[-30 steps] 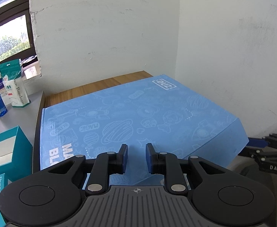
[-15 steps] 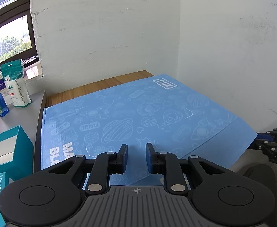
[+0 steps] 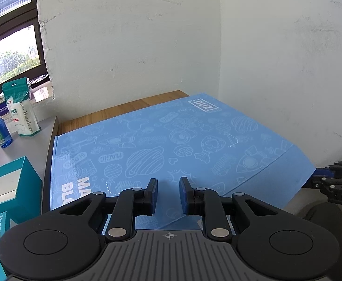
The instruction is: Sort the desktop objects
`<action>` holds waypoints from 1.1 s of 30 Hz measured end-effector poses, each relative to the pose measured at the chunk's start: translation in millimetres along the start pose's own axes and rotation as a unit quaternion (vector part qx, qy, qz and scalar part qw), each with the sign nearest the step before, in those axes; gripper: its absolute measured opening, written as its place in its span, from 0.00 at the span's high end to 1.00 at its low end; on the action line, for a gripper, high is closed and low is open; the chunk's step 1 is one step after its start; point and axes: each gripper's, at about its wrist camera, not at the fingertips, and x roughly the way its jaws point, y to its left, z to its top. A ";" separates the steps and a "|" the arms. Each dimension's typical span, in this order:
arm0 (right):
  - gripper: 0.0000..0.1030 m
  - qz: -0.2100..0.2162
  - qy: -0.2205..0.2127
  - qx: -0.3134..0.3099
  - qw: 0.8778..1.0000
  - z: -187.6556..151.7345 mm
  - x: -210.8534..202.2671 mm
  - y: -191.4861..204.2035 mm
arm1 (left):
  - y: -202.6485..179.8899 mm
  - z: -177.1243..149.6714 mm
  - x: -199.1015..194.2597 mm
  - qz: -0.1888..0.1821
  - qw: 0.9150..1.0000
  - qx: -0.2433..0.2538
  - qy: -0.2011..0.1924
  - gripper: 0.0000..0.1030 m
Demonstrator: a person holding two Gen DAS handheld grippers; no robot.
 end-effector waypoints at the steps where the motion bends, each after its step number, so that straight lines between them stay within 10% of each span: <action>1: 0.73 -0.002 0.001 -0.002 1.000 -0.8 0.1 -0.6 | -0.2 -0.7 -0.2 0.000 1.000 0.001 -0.003 0.78; 33: 0.71 0.046 0.017 0.088 0.995 26.2 -6.2 -15.6 | 4.1 -9.3 -4.1 -0.009 0.999 -0.011 -0.029 0.78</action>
